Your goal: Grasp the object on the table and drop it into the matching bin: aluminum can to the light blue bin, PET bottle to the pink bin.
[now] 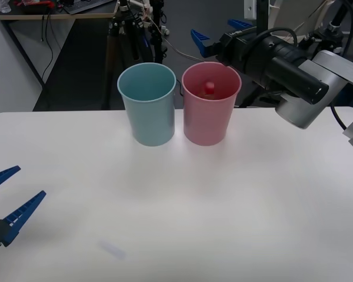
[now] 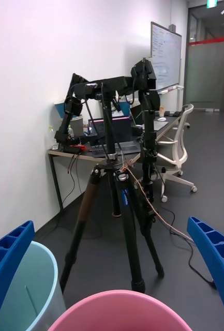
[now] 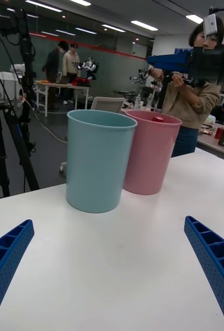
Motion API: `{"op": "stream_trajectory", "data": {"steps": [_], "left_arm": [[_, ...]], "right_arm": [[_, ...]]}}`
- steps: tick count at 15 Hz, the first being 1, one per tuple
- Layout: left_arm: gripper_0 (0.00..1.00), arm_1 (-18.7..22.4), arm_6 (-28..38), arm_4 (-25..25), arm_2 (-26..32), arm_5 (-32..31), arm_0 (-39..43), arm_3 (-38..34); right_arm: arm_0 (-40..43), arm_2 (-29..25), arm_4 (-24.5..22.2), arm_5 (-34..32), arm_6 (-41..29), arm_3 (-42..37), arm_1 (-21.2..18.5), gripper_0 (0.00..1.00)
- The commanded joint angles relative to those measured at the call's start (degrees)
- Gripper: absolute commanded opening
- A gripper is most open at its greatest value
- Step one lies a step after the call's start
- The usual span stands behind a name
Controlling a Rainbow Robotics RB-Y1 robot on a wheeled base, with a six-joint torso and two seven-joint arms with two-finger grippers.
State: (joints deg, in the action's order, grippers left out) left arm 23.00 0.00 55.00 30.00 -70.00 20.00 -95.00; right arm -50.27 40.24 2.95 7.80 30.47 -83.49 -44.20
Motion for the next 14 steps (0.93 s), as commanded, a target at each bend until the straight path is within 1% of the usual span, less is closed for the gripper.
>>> {"op": "stream_trajectory", "data": {"steps": [1,5,7,10,13,14], "left_arm": [[1.0,0.0,0.0,0.0,0.0,0.0,0.0,0.0],[1.0,0.0,0.0,0.0,0.0,0.0,0.0,0.0],[1.0,0.0,0.0,0.0,0.0,0.0,0.0,0.0],[1.0,0.0,0.0,0.0,0.0,0.0,0.0,0.0],[1.0,0.0,0.0,0.0,0.0,0.0,0.0,0.0],[1.0,0.0,0.0,0.0,0.0,0.0,0.0,0.0]], "right_arm": [[0.0,0.0,-0.1,-0.1,0.1,-0.1,0.0,1.0],[0.2,-0.1,0.4,0.0,0.4,-0.5,-0.3,1.0],[0.5,-0.2,1.6,0.0,0.7,-1.9,-1.6,1.0],[2.9,-0.6,2.1,0.5,0.8,-7.2,-5.4,1.0],[8.1,-3.4,1.8,1.9,0.4,-15.6,-10.0,1.0],[10.8,-5.2,1.4,2.0,0.1,-18.8,-11.7,1.0]]}}
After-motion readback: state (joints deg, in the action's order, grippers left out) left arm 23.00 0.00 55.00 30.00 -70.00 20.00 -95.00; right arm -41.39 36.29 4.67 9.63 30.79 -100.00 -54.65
